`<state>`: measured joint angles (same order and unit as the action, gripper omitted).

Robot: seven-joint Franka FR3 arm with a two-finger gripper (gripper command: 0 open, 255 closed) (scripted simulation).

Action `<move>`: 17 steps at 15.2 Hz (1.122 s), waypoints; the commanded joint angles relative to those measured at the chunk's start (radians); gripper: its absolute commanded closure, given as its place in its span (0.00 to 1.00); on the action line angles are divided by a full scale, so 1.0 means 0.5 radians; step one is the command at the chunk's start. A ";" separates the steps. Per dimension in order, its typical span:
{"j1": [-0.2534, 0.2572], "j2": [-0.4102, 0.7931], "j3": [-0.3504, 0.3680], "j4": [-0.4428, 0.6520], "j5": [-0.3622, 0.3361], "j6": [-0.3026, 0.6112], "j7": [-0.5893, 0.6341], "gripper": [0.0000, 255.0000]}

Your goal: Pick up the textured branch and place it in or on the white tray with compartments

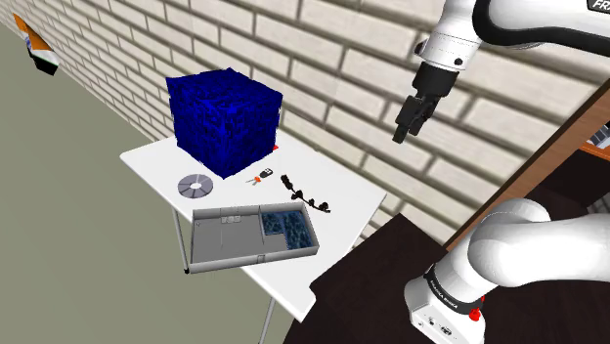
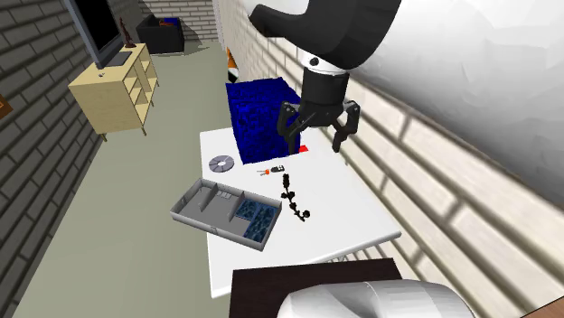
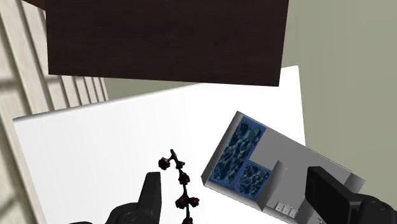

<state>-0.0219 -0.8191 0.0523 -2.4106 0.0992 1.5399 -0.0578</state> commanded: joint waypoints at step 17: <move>0.074 0.688 -0.105 -0.543 -0.013 1.413 -0.478 0.00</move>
<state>0.0097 -0.5088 0.0005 -2.6790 0.0891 2.1994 -0.2844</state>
